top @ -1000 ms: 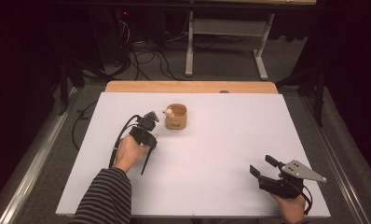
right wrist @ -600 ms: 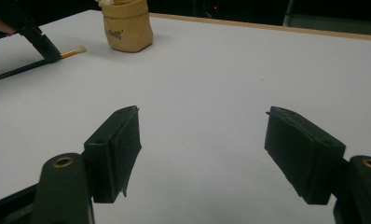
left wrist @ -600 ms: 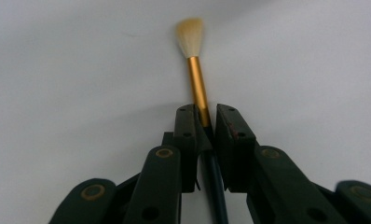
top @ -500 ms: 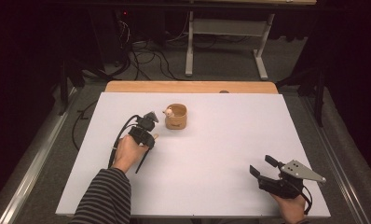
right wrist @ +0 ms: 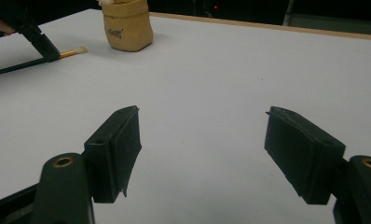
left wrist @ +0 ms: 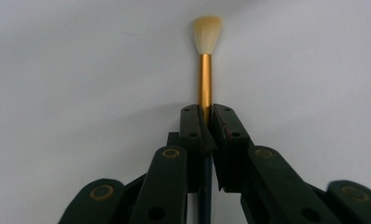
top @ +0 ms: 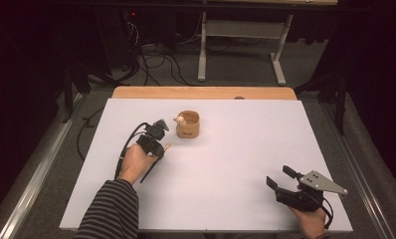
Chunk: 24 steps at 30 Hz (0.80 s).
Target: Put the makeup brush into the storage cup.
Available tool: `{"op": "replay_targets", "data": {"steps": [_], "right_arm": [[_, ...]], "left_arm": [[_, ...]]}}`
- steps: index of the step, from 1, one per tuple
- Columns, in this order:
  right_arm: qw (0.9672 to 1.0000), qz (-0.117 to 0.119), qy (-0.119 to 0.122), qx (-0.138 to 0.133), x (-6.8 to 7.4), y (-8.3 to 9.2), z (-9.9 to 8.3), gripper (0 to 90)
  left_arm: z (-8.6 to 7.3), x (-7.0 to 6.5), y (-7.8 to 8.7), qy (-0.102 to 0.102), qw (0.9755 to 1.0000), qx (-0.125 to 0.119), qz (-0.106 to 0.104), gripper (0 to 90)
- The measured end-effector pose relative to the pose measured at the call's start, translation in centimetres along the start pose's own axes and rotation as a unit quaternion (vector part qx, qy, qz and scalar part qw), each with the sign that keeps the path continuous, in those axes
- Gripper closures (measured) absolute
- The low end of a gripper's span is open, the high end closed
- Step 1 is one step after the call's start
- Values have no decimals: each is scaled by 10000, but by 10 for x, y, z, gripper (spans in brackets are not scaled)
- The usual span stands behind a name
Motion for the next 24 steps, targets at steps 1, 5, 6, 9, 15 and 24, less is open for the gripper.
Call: {"op": "replay_targets", "data": {"steps": [1,5,6,9,15,24], "right_arm": [[10000,1,-4,4,0,0,0,286],[10000,-6,-32,25,0,0,0,286],[10000,-6,-32,25,0,0,0,286],[10000,-11,-24,25,0,0,0,286],[10000,6,7,34,0,-1,0,286],[10000,14,-15,32,0,-1,0,286]], "left_arm": [[0,0,0,-13,10000,-11,-8,830],[-1,1,0,-42,10000,-24,-57,831],[-1,1,0,-42,10000,-24,-57,831],[-1,2,1,-55,9999,-31,-84,831],[-2,2,4,-106,9998,-174,-34,834],[-5,4,12,-133,9994,-328,-39,835]]}}
Point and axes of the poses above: each handheld gripper's, and its own axes: y roughly backward along the jaws, z roughly out of its top, x roughly to its left, the point moved 3 cm from there along -y, roughly forward along the jaws, and after that the axes turned 2 degrees about x, right-handed, at the moved point
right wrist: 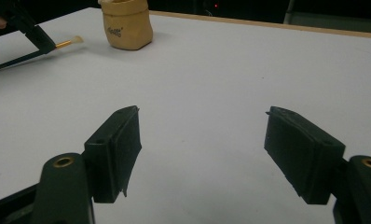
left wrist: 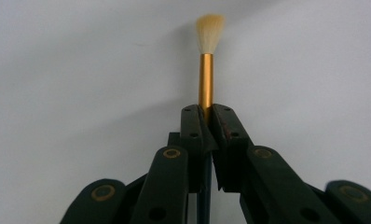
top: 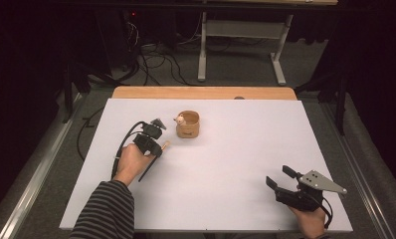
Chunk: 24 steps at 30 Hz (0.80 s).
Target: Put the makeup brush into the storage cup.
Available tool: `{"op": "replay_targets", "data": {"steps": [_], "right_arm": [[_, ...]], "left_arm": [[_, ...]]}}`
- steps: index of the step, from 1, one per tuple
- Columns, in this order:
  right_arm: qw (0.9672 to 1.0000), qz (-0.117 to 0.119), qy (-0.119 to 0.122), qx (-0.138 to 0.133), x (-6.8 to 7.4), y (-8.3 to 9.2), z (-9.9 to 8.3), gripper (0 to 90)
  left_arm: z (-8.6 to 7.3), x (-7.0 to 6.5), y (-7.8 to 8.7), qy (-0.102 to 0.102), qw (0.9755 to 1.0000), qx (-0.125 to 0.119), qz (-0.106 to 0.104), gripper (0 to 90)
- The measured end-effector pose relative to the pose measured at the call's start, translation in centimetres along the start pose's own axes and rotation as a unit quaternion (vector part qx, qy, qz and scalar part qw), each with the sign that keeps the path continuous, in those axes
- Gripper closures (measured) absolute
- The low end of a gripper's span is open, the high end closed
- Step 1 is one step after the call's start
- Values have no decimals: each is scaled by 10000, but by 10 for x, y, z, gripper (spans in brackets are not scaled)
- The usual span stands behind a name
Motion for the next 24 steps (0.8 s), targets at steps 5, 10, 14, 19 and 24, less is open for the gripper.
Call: {"op": "replay_targets", "data": {"steps": [5,10,14,19,24], "right_arm": [[10000,-10,-8,-5,0,0,0,286],[10000,-5,-8,1,0,0,0,286],[10000,-2,-1,-1,0,0,0,286],[10000,2,1,6,0,0,0,287],[10000,9,10,13,0,0,0,287]], "left_arm": [[-1,-1,5,-39,9999,-81,-78,836],[-4,-1,11,-76,9997,-191,-141,836],[-5,-1,16,-120,9992,-315,-236,836],[-7,-5,23,-246,9977,-514,-364,836],[-8,-11,28,-352,9964,-632,-438,836]]}}
Point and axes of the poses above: each handheld gripper's, and its own axes: y roughly backward along the jaws, z roughly out of its top, x roughly to its left, the point moved 3 cm from there along -y, roughly forward along the jaws, and after that the axes turned 2 degrees about x, right-handed, at the moved point
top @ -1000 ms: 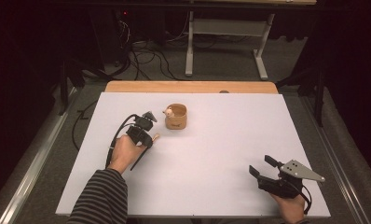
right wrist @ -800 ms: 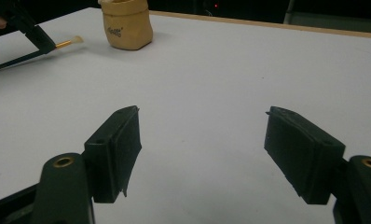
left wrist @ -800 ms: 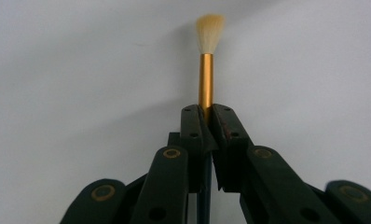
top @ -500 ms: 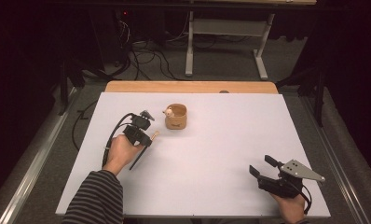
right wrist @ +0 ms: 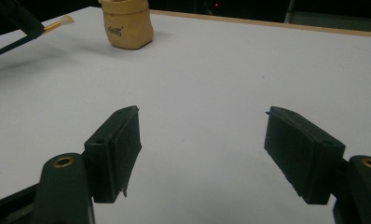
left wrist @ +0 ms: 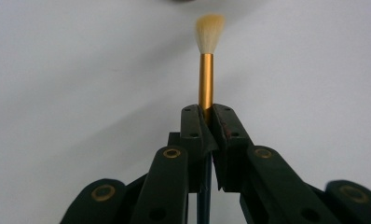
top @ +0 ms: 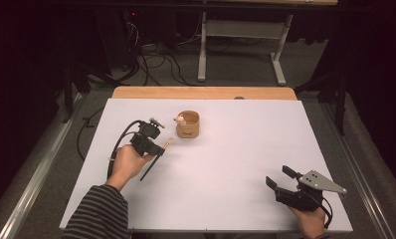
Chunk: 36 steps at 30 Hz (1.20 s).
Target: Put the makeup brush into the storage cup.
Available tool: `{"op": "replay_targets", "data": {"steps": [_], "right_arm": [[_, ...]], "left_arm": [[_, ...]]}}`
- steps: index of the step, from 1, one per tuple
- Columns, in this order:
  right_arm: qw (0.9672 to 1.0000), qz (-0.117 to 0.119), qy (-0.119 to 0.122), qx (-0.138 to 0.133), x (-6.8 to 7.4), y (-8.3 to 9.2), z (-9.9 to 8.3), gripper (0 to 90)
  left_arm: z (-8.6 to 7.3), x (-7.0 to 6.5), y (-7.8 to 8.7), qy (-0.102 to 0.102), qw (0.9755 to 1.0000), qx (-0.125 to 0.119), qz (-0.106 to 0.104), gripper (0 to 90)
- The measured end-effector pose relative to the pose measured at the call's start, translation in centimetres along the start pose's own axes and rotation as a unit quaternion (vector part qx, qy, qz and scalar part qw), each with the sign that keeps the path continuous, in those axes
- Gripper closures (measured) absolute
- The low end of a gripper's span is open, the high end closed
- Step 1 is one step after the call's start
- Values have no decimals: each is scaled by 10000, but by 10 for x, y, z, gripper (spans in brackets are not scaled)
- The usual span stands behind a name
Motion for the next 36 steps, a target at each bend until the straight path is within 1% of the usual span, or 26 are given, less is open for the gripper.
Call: {"op": "replay_targets", "data": {"steps": [1,6,11,12,18,25,36], "right_arm": [[10000,-3,14,-7,0,0,0,287],[10000,-5,5,-3,0,0,0,287],[10000,-10,0,19,1,0,0,287],[10000,10,31,9,1,-1,0,287],[10000,3,21,16,1,-1,0,287],[10000,0,37,24,1,-1,0,287],[10000,0,28,41,1,-1,0,287]], "left_arm": [[0,-3,1,-45,10000,-38,-18,835],[0,-9,4,-171,9998,-90,-60,835],[0,-12,4,-251,9996,-118,-52,835],[0,-13,4,-271,9995,-129,-56,835],[1,-17,5,-326,9992,-203,-81,835],[0,-23,8,-443,9985,-289,-105,835],[0,-28,13,-512,9977,-405,-173,835]]}}
Point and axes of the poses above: each handheld gripper's, and its own axes: y roughly backward along the jaws, z roughly out of its top, x roughly to its left, the point moved 3 cm from there along -y, roughly forward along the jaws, and after that the axes turned 2 degrees about x, right-handed, at the moved point
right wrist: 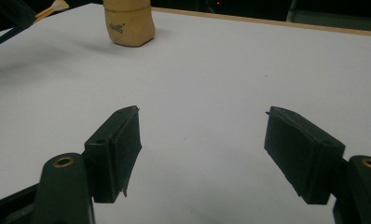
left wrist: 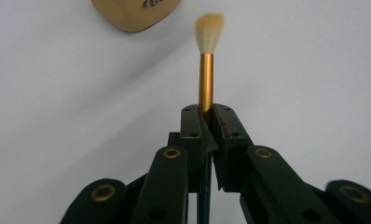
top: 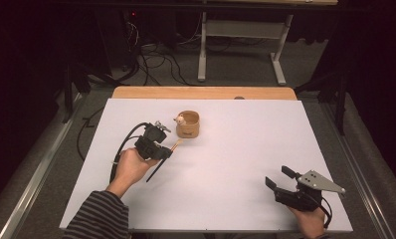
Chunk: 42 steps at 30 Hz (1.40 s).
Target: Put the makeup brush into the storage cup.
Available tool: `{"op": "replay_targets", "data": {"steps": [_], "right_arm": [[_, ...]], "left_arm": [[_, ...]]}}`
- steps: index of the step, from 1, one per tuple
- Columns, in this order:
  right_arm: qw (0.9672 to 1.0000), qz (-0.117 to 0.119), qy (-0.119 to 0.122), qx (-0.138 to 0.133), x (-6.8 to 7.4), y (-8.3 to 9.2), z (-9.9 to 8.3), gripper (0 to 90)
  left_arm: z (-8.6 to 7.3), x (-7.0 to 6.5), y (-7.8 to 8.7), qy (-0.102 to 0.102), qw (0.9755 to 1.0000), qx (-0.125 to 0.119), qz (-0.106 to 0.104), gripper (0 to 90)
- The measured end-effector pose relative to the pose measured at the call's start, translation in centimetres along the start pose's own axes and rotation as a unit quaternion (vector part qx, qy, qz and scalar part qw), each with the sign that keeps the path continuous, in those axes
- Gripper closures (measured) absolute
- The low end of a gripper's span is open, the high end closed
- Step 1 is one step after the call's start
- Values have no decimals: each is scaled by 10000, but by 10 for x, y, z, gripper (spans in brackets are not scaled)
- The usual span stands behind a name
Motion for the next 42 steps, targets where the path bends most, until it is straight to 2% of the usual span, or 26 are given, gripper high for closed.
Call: {"op": "replay_targets", "data": {"steps": [9,30,42], "right_arm": [[10000,8,1,7,0,0,0,287],[10000,22,-22,25,0,0,0,287],[10000,32,-25,27,0,0,0,287]], "left_arm": [[1,-3,2,-81,9999,-84,-22,835],[5,-6,6,-102,9994,-339,-51,835],[11,-11,9,-229,9989,-416,-22,835]]}}
Point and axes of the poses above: each handheld gripper's, and its own axes: y roughly backward along the jaws, z roughly out of its top, x roughly to its left, the point moved 3 cm from there along -y, roughly forward along the jaws, and after that the axes turned 2 degrees about x, right-handed, at the moved point
